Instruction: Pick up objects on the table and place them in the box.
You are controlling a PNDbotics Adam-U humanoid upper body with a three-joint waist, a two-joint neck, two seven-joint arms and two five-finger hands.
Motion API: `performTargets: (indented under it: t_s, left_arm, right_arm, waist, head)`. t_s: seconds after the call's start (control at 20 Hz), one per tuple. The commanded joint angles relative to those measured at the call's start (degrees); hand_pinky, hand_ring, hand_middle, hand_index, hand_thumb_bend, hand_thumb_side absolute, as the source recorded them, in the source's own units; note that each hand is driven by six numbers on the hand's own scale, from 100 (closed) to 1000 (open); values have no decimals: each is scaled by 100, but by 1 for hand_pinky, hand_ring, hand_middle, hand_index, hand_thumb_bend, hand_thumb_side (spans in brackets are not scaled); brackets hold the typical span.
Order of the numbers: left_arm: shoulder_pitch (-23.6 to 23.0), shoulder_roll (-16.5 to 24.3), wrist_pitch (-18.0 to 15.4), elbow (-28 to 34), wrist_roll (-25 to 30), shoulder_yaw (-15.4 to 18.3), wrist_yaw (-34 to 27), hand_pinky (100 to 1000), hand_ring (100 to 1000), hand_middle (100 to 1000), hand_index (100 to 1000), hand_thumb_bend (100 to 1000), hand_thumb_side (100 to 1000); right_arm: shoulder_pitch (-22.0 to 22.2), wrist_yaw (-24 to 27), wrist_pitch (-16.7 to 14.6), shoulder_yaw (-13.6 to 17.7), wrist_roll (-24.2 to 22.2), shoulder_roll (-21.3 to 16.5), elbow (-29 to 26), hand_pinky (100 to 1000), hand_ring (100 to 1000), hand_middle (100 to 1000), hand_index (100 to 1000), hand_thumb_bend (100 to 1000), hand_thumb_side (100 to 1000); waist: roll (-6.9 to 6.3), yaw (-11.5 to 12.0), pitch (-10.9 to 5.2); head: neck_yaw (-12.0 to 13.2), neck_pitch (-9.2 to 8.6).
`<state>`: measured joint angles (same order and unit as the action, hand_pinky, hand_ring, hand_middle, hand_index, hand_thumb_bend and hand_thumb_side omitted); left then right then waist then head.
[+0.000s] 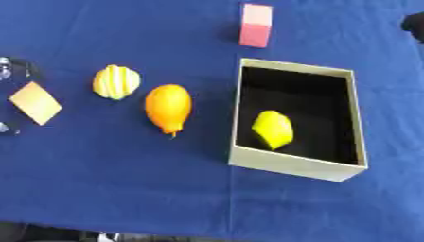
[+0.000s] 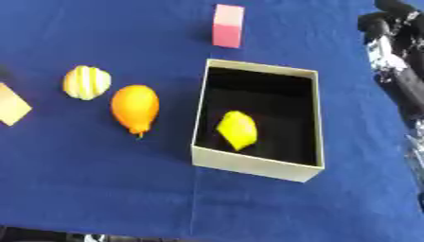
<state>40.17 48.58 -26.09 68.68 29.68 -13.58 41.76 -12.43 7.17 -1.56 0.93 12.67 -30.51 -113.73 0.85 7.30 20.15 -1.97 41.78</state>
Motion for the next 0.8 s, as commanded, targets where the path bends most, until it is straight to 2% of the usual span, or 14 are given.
performTargets:
  t_s: [0.05, 0.1, 0.15, 0.25, 0.45, 0.65, 0.8]
  left_arm:
    - [125, 101, -43, -34, -67, 33, 35, 804, 793, 745, 840, 659, 100]
    - [129, 94, -39, -38, -110, 39, 19, 798, 783, 729, 827, 646, 100]
    - [131, 90, -30, -35, -154, 50, -14, 772, 741, 672, 777, 593, 100]
    - [133, 93, 2, -16, -218, 74, -125, 736, 695, 625, 731, 527, 100]
    - [144, 126, 97, 122, -207, 123, -352, 718, 673, 607, 707, 514, 100]
    - [187, 158, 186, 397, -236, 196, -504, 654, 600, 523, 618, 453, 100]
    - [281, 155, 260, 776, -379, 235, -590, 644, 583, 500, 591, 433, 100]
  right_arm:
    - [-41, 26, -7, 12, -16, -76, -86, 940, 812, 710, 870, 100, 547]
    - [-41, 27, -5, 11, -16, -74, -86, 940, 813, 710, 870, 100, 547]
    - [-39, 27, -3, 10, -17, -73, -86, 940, 813, 710, 870, 100, 547]
    - [-33, 26, 1, 10, -16, -72, -86, 940, 813, 710, 871, 100, 547]
    - [-26, 24, 2, 9, -18, -78, -86, 940, 813, 709, 871, 100, 545]
    - [-16, 30, 15, 13, -9, -78, -86, 940, 813, 708, 871, 100, 545]
    - [-14, 36, 10, 19, 1, -90, -86, 940, 813, 708, 871, 100, 544]
  waist:
    - [-17, -5, -93]
    - [-18, -4, -93]
    - [-18, -2, -93]
    - [-21, 2, -97]
    - [-21, 8, -108]
    - [-19, 16, -121]
    - [-20, 27, -136]
  head:
    - [26, -8]
    - [27, -5]
    - [26, -3]
    - [24, 2]
    - [19, 5]
    - [13, 15]
    - [7, 34]
